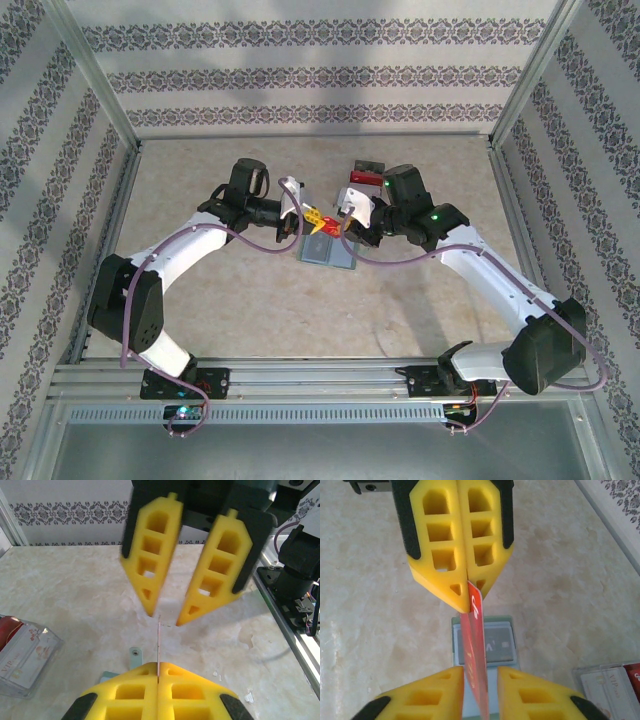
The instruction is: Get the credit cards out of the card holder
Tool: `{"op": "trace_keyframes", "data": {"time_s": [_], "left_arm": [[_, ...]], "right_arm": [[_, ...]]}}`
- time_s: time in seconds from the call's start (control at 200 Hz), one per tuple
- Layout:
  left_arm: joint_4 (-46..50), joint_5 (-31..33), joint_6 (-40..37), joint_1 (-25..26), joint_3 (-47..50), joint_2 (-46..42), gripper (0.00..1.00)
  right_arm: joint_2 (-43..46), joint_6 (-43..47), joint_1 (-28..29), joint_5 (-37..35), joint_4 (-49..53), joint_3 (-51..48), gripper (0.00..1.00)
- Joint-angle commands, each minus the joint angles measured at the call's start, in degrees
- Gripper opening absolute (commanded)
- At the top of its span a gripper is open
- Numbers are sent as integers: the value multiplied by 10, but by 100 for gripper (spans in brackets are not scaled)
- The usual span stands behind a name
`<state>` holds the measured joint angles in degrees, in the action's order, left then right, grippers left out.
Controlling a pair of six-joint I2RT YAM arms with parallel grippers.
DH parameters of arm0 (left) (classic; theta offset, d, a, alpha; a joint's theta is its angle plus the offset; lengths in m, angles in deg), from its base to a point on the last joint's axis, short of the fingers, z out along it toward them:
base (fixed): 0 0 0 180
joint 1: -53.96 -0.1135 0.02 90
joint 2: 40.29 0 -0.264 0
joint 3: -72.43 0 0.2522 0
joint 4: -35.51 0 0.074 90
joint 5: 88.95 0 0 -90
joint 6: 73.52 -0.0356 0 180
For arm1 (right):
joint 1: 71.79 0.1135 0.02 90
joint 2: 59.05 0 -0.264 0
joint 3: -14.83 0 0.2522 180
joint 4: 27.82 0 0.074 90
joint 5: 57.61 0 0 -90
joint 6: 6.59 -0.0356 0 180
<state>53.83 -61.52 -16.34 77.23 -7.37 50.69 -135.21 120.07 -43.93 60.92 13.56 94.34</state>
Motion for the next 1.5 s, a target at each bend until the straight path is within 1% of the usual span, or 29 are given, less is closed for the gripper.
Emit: {"op": "trace_keyframes", "data": {"time_s": [0.0, 0.105, 0.24, 0.385, 0.53, 0.575, 0.605, 0.645, 0.66, 0.69, 0.749, 0.789, 0.839, 0.904, 0.929, 0.974, 1.034, 1.139, 1.219, 1.339, 1.444, 1.494], "left_arm": [[-2, -15, -13, 4, 0, -11, 0], [-10, -17, -8, 4, 3, -12, 0], [-30, -19, 5, 5, 9, -15, 0], [-37, -17, 10, 5, 11, -21, 0], [-37, -9, 13, 5, 13, -24, 0], [-39, 0, 25, 5, 12, -25, 7], [-39, 7, 32, 5, 11, -25, 9], [-39, 15, 37, 5, 11, -27, 11], [-39, 17, 38, 5, 11, -28, 14], [-40, 21, 39, 5, 13, -31, 21], [-50, 33, 45, 5, 23, -40, 31], [-61, 45, 48, 5, 33, -49, 44], [-79, 63, 51, 5, 51, -64, 51], [-100, 91, 54, 3, 78, -88, 66], [-109, 105, 56, 3, 88, -97, 70], [-122, 130, 61, 2, 106, -113, 72], [-128, 171, 67, 0, 125, -135, 78], [-130, 243, 80, -3, 156, -168, 83], [-141, 269, 99, -6, 189, -197, 85], [-184, 324, 165, -8, 249, -245, 90], [-216, 381, 223, -10, 297, -285, 92], [-236, 401, 246, -12, 322, -306, 96]], "right_arm": [[-9, 7, -7, 22, -3, 11, 33], [-16, 7, -10, 35, -9, 13, 35], [-29, 4, -11, 52, -11, 22, 34], [-38, 0, -11, 64, -11, 30, 24], [-40, -1, -10, 63, -10, 31, 8], [-39, 1, -10, 59, -9, 31, 3], [-38, 4, -11, 55, -7, 31, 0], [-38, 8, -11, 48, -3, 33, 0], [-38, 10, -11, 46, -2, 34, 0], [-38, 15, -11, 38, 2, 36, 0], [-39, 24, -12, 21, 11, 43, 0], [-39, 31, -13, 10, 18, 48, 0], [-41, 42, -15, -6, 27, 55, 0], [-46, 53, -19, -23, 41, 68, 0], [-48, 56, -21, -29, 47, 73, 0], [-54, 63, -26, -40, 58, 84, 0], [-61, 73, -33, -54, 70, 97, 0], [-80, 95, -40, -95, 90, 122, 0], [-100, 111, -43, -134, 104, 145, 0], [-142, 139, -46, -200, 128, 188, 0], [-191, 160, -48, -246, 160, 242, 0], [-216, 172, -48, -266, 175, 270, 0]]}}
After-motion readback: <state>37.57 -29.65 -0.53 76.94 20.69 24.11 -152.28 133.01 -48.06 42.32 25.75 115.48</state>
